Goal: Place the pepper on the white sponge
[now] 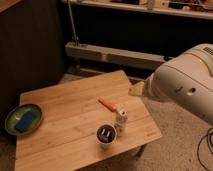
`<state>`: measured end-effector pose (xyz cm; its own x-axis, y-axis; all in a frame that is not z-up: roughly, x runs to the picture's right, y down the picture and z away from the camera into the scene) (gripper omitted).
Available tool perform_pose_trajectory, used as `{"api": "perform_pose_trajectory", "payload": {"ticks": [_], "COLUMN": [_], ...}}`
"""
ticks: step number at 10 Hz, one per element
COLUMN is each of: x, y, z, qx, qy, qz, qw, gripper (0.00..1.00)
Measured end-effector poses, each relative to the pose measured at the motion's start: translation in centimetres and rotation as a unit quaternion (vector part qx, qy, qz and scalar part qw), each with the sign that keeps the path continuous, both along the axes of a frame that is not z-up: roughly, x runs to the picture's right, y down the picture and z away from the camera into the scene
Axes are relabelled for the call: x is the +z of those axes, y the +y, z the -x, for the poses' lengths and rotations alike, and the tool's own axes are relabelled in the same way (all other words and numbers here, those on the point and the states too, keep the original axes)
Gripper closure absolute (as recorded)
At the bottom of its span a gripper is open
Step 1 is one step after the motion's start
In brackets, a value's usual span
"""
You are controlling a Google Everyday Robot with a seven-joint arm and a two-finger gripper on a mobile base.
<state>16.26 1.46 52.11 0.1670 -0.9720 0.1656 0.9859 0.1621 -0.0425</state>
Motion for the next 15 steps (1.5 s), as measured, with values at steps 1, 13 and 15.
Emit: {"api": "perform_pose_trajectory", "payload": {"ticks": [1, 13, 15], "x": [0.0, 3.8, 6.1], "y": [0.0, -5.0, -4.2], "z": [0.0, 14.0, 19.1], "qx": [0.0, -0.139, -0.211], "qy": [0.0, -0.246, -0.264], "qz": [0.0, -0.054, -0.046], "qw": [1.0, 0.9579, 0.9402], "gripper": [0.2, 0.2, 0.2]}}
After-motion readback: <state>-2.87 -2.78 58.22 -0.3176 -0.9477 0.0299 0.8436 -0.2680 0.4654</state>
